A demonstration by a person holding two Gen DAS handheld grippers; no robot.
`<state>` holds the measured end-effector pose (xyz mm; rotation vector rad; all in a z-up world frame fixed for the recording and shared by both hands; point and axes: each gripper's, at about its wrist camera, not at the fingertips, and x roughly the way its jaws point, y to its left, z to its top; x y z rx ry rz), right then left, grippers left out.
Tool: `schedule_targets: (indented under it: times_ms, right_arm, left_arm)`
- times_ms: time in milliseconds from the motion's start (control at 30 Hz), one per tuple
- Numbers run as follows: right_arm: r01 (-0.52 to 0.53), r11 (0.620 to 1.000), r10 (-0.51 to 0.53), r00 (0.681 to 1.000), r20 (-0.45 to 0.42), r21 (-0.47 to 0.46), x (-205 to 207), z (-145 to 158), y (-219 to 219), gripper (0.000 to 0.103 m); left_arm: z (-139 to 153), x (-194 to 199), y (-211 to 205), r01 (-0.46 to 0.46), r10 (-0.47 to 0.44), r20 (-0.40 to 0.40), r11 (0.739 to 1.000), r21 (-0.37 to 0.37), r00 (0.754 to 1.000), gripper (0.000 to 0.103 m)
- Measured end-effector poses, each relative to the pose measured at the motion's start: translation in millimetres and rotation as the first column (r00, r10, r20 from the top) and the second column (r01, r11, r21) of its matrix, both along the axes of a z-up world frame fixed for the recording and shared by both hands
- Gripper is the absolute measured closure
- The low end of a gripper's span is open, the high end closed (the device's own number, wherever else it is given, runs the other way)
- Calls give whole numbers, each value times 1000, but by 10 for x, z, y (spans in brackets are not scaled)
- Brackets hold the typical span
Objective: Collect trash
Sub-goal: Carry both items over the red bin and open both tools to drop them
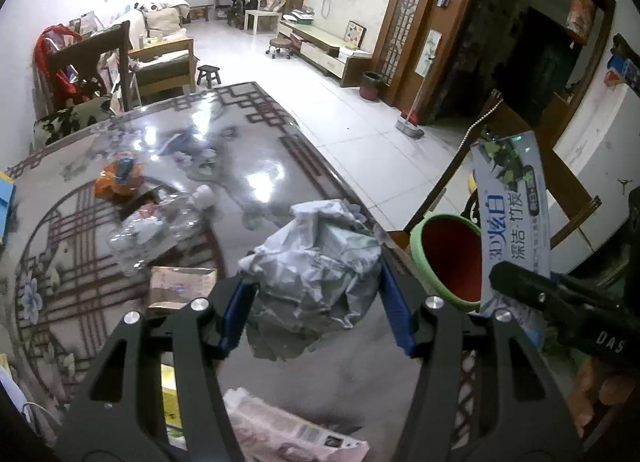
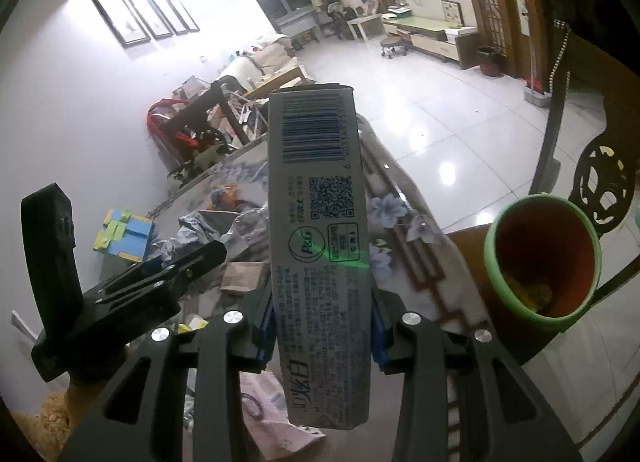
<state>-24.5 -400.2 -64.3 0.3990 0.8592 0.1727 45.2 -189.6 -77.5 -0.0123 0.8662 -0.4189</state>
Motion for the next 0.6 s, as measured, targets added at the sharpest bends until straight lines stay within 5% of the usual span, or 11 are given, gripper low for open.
schedule_targets:
  times_ms: [600]
  right_arm:
    - [74, 997, -74, 997, -5, 6, 12, -35, -902, 67]
  left_arm:
    - [-96, 119, -966, 65, -65, -9, 998, 14, 998, 47]
